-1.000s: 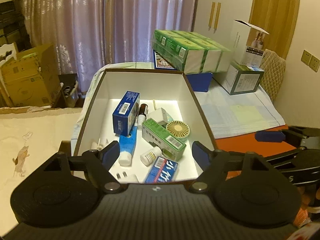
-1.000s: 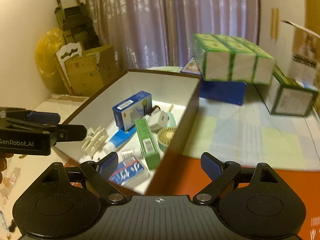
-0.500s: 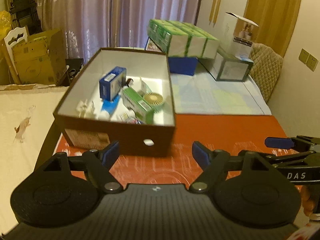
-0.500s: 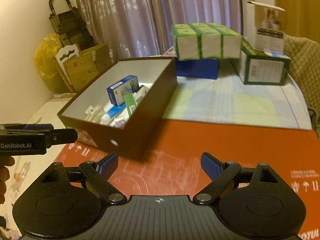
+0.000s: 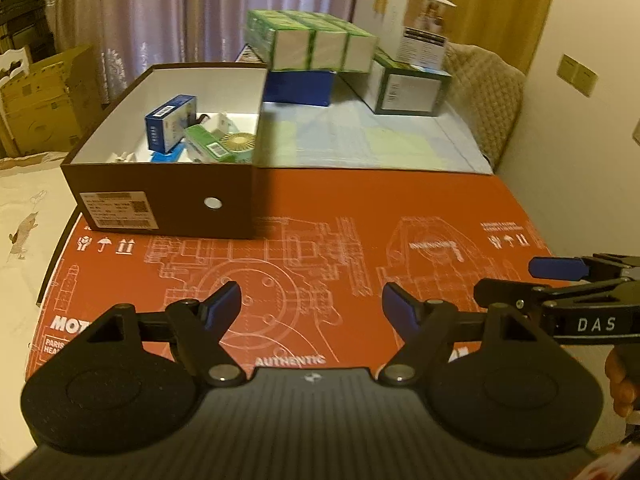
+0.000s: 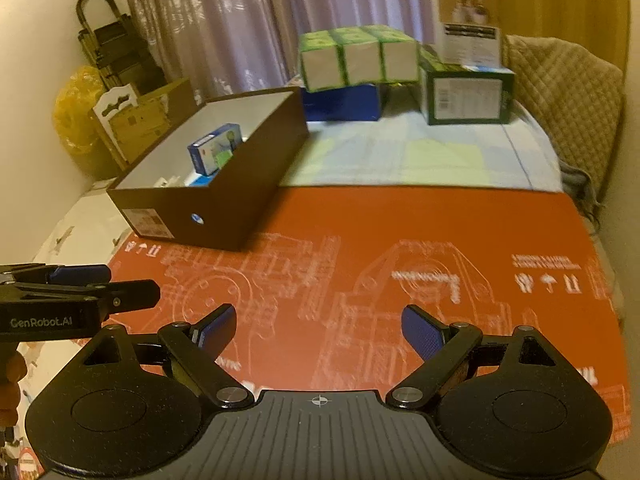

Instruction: Organize rigid objects

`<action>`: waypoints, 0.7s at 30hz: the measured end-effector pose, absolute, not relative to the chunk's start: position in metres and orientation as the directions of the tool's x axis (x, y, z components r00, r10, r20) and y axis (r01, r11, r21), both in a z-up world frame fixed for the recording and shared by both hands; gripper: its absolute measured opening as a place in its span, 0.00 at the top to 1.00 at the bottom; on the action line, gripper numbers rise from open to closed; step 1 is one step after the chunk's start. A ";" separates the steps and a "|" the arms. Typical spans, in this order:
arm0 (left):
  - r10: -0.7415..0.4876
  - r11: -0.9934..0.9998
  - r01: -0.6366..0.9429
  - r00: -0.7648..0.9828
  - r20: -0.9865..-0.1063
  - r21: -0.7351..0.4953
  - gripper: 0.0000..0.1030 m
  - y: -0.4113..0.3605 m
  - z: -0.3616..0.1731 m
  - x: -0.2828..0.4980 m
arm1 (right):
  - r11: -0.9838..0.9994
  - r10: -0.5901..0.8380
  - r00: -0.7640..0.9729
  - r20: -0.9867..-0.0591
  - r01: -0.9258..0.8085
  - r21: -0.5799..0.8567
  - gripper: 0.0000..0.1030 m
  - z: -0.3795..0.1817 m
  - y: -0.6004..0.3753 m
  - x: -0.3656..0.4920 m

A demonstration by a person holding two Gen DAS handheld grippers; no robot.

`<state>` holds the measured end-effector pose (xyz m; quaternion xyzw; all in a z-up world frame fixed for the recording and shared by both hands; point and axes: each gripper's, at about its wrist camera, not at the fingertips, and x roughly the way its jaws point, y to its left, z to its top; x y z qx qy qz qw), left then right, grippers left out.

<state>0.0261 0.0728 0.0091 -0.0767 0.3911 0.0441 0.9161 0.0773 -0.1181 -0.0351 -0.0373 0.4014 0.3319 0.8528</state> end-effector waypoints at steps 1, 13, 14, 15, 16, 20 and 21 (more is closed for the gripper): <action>0.020 0.985 -0.137 0.691 -0.722 -0.104 0.28 0.068 0.009 0.023 | 0.780 0.534 0.459 -0.710 -0.591 0.204 0.16 -0.035 -0.123 0.075; -0.002 0.989 -0.106 0.694 -0.720 -0.105 0.28 0.039 0.011 0.001 | 0.797 0.520 0.474 -0.711 -0.567 0.206 0.16 -0.031 -0.156 0.051; -0.003 0.989 -0.105 0.693 -0.721 -0.105 0.28 0.037 0.010 0.000 | 0.797 0.521 0.474 -0.710 -0.568 0.206 0.16 -0.031 -0.157 0.049; -0.004 0.989 -0.104 0.692 -0.721 -0.105 0.28 0.037 0.010 -0.002 | 0.797 0.521 0.474 -0.710 -0.569 0.205 0.16 -0.031 -0.158 0.048; -0.004 0.989 -0.103 0.692 -0.722 -0.105 0.28 0.036 0.009 -0.002 | 0.797 0.520 0.475 -0.710 -0.569 0.203 0.16 -0.031 -0.158 0.048; -0.002 0.989 -0.105 0.692 -0.722 -0.103 0.28 0.033 0.009 -0.005 | 0.797 0.520 0.474 -0.710 -0.569 0.203 0.16 -0.031 -0.160 0.046; -0.002 0.989 -0.104 0.693 -0.721 -0.102 0.28 0.032 0.010 -0.005 | 0.797 0.520 0.474 -0.710 -0.569 0.203 0.16 -0.031 -0.160 0.046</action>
